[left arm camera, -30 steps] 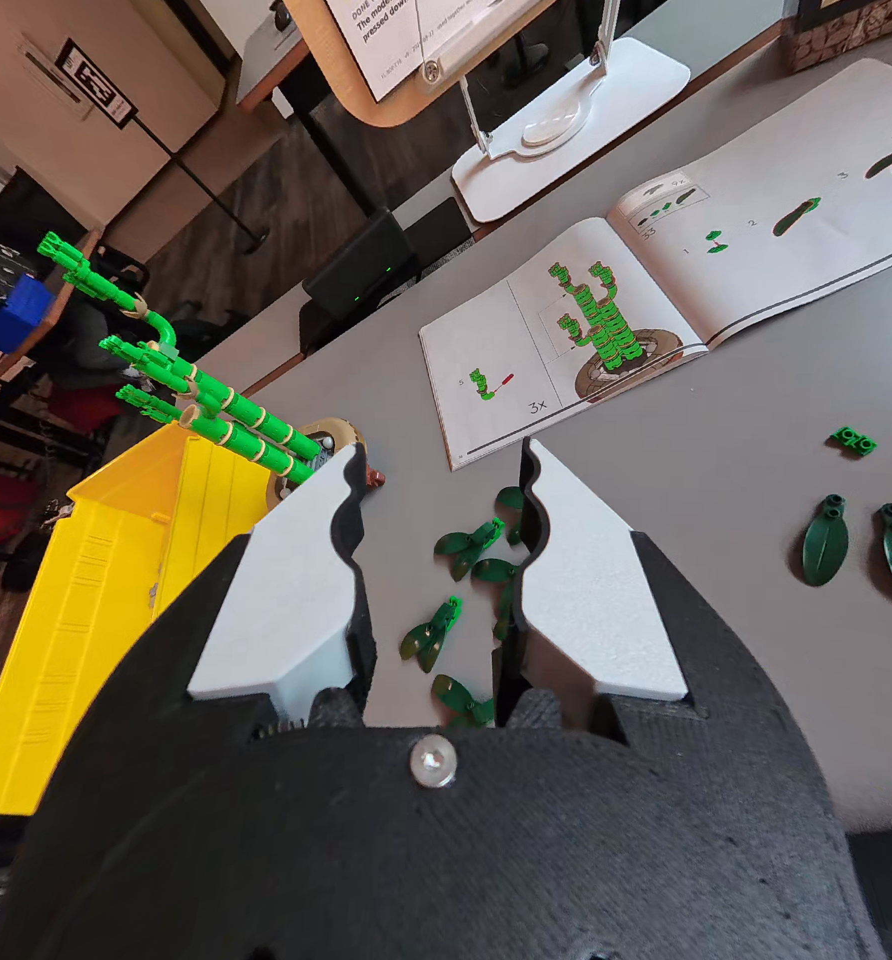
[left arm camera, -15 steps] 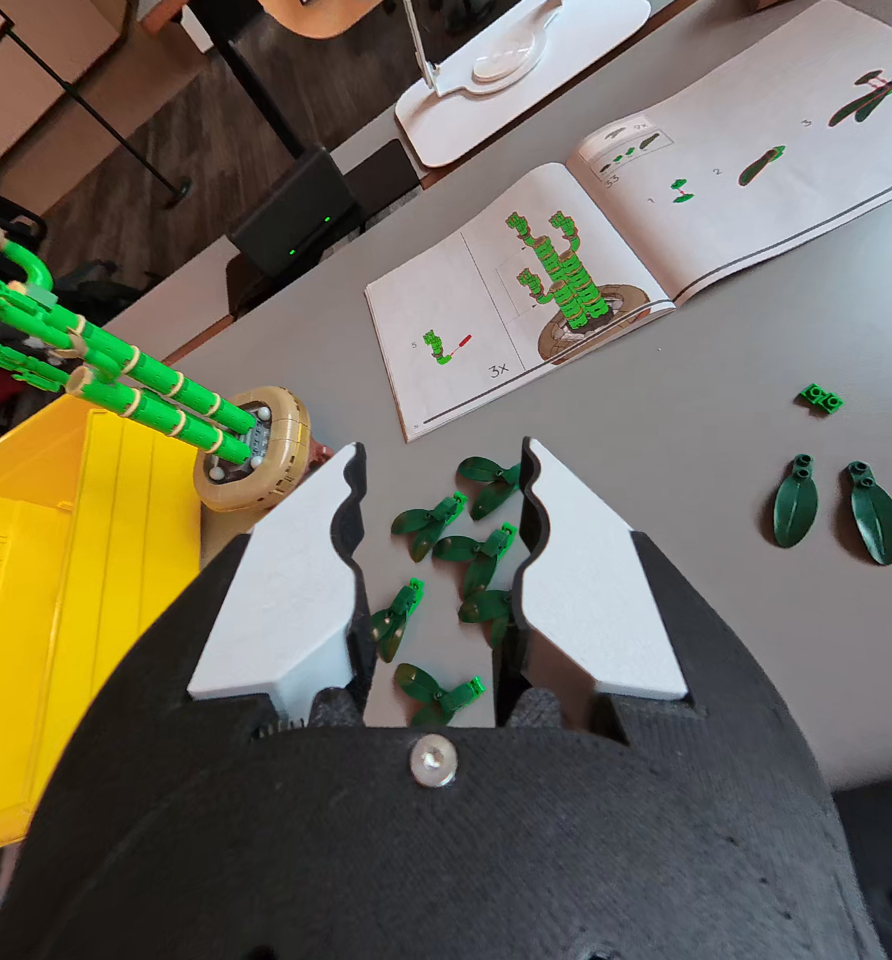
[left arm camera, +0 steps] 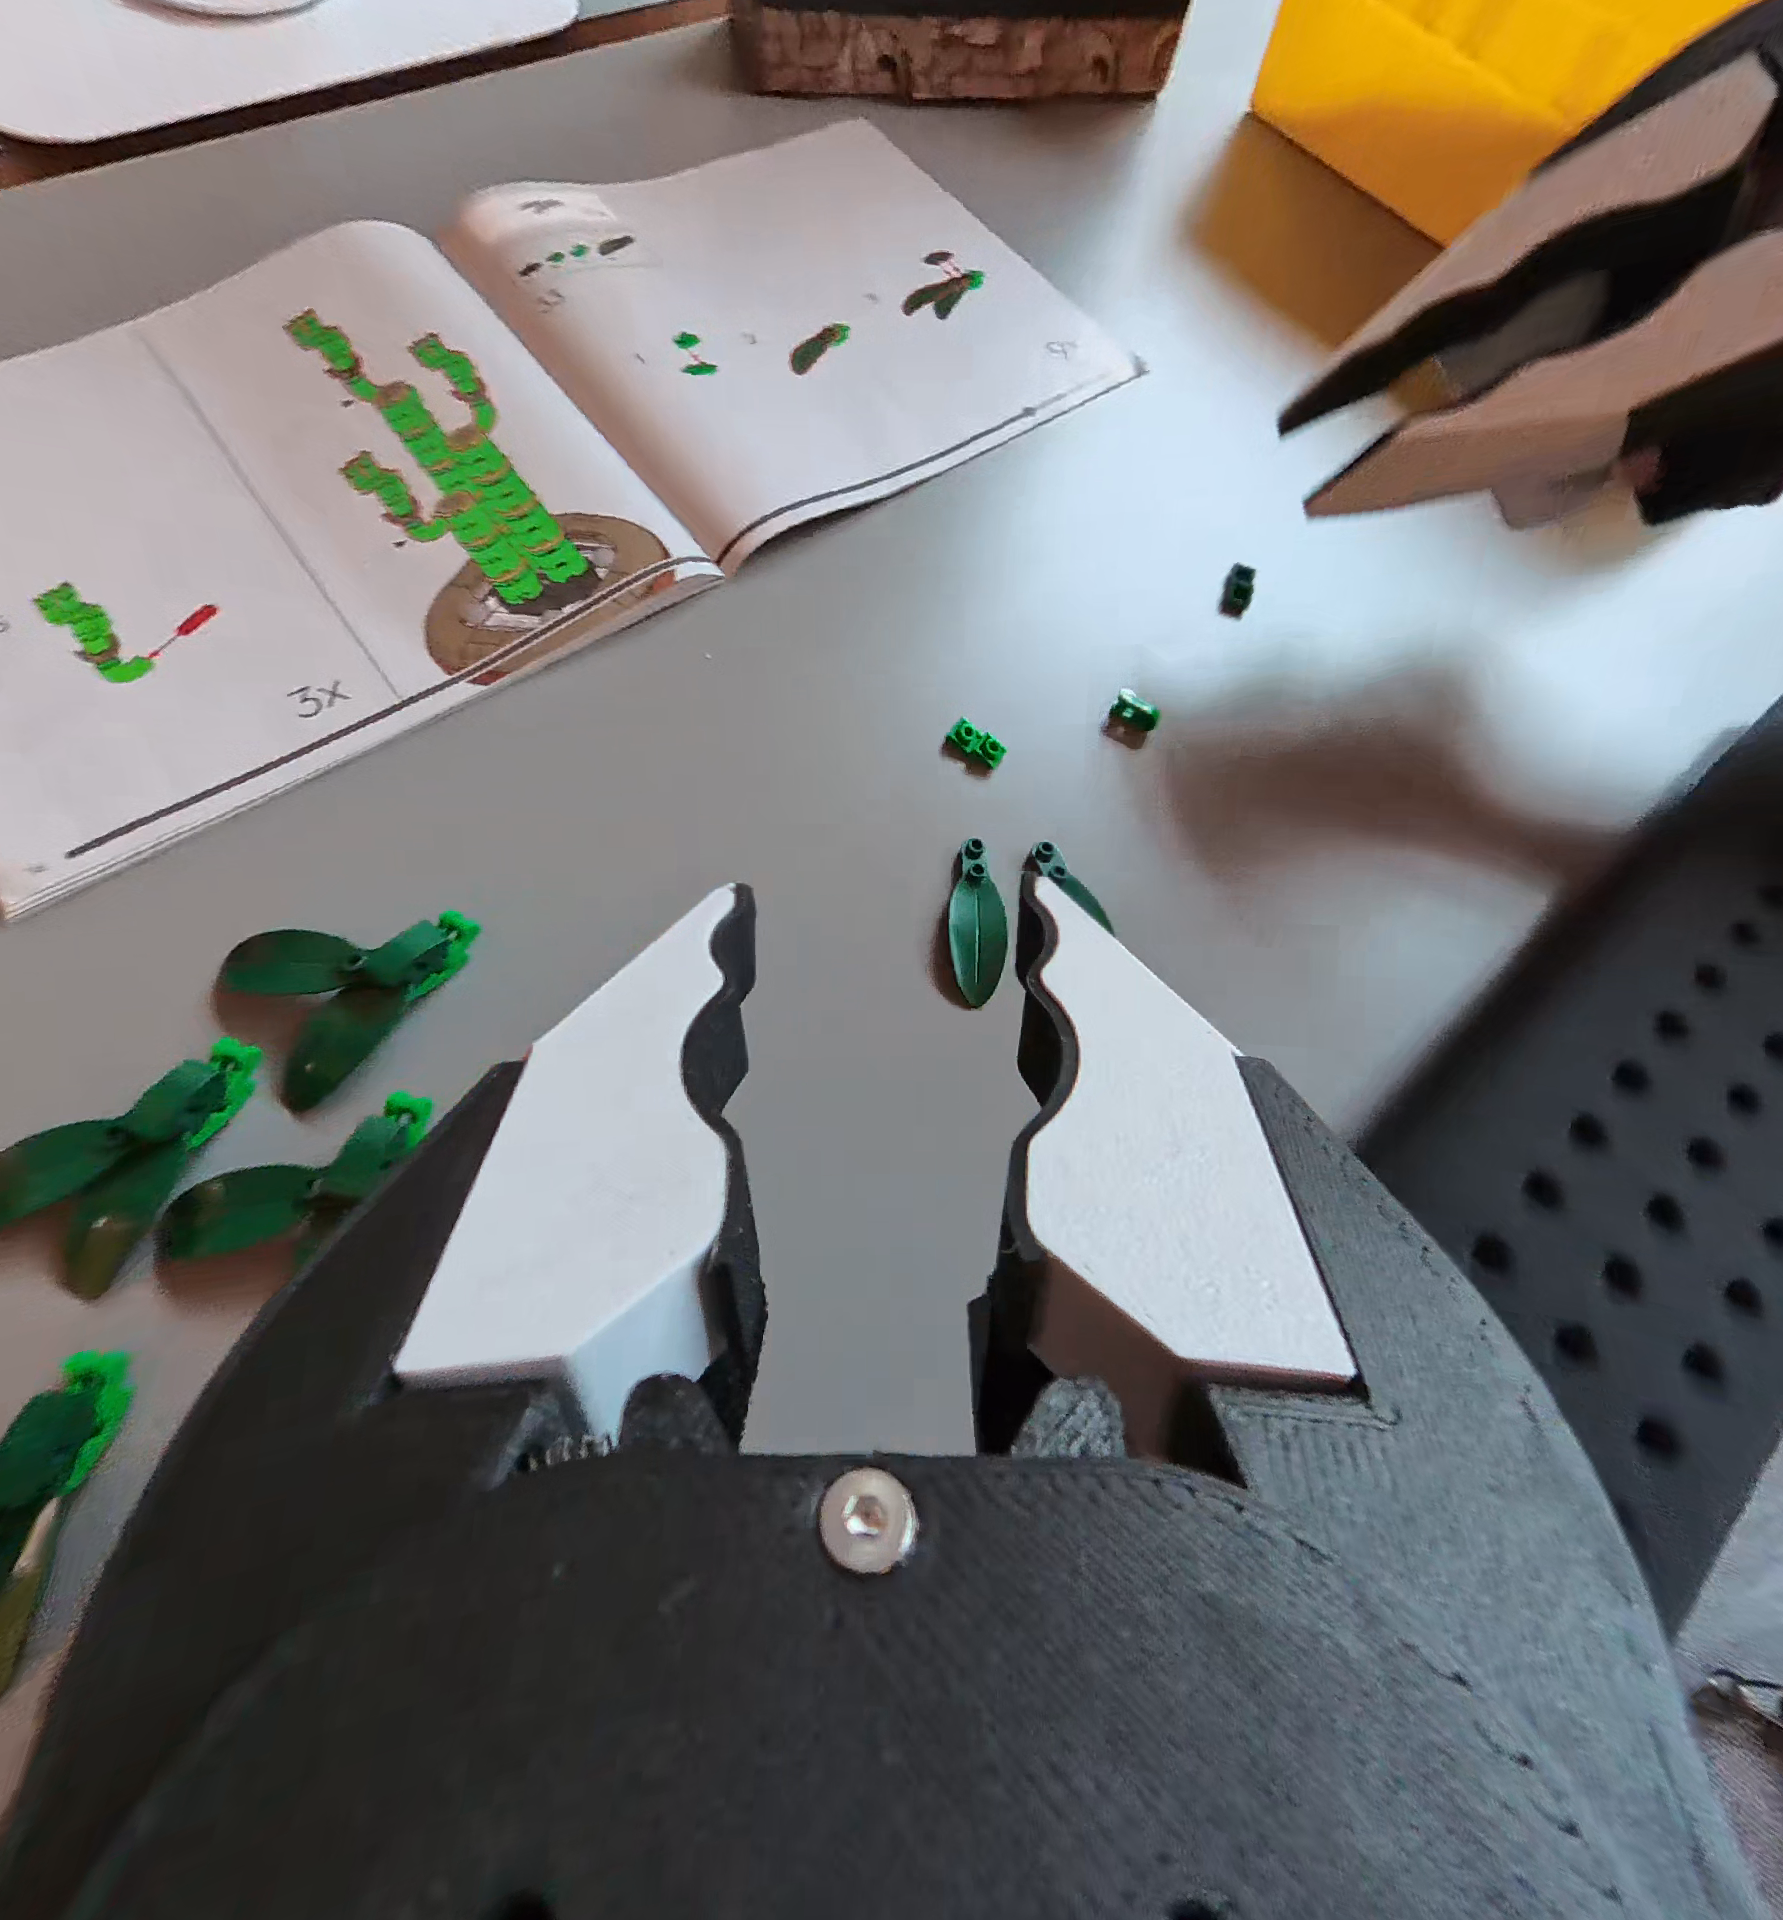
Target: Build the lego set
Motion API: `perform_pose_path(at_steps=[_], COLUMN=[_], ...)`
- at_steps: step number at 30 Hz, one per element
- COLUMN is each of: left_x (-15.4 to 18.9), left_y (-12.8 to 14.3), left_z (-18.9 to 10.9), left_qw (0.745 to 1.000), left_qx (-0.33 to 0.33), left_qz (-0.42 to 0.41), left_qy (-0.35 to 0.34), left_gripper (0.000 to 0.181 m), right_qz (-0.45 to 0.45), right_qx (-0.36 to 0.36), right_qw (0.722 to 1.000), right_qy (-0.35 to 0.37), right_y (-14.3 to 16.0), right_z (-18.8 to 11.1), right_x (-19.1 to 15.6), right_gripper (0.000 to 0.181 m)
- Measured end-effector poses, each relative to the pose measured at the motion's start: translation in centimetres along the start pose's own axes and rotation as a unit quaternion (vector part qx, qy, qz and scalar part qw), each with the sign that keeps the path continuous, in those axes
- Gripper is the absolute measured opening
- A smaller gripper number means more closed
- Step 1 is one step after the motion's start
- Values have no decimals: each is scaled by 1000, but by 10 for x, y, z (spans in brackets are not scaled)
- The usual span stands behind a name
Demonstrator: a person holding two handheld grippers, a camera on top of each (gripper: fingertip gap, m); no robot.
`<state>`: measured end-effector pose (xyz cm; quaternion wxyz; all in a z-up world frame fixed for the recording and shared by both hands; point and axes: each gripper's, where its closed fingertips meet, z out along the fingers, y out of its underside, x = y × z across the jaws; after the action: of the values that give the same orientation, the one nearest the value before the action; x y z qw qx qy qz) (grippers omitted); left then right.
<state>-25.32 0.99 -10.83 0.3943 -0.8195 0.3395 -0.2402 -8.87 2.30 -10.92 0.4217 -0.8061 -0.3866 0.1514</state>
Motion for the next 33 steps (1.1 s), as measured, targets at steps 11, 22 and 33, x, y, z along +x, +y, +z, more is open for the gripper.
perform_pose_path(at_steps=[11,22,33], left_x=[-1,2,4], left_y=[-23,-21,-18], left_z=[-1,-3,0], left_qw=[991,989,990], left_qx=[133,142,131], left_qz=[14,40,49], left_qy=[-2,-15,-9], left_gripper=[39,34,32], right_qz=[-38,43,42], right_qx=[-62,-73,-97], right_qw=[997,996,994], right_qy=[3,2,-6], right_y=[-8,-14,-10], right_z=[56,82,93], right_x=[-41,-56,-58], right_gripper=[22,19,5])
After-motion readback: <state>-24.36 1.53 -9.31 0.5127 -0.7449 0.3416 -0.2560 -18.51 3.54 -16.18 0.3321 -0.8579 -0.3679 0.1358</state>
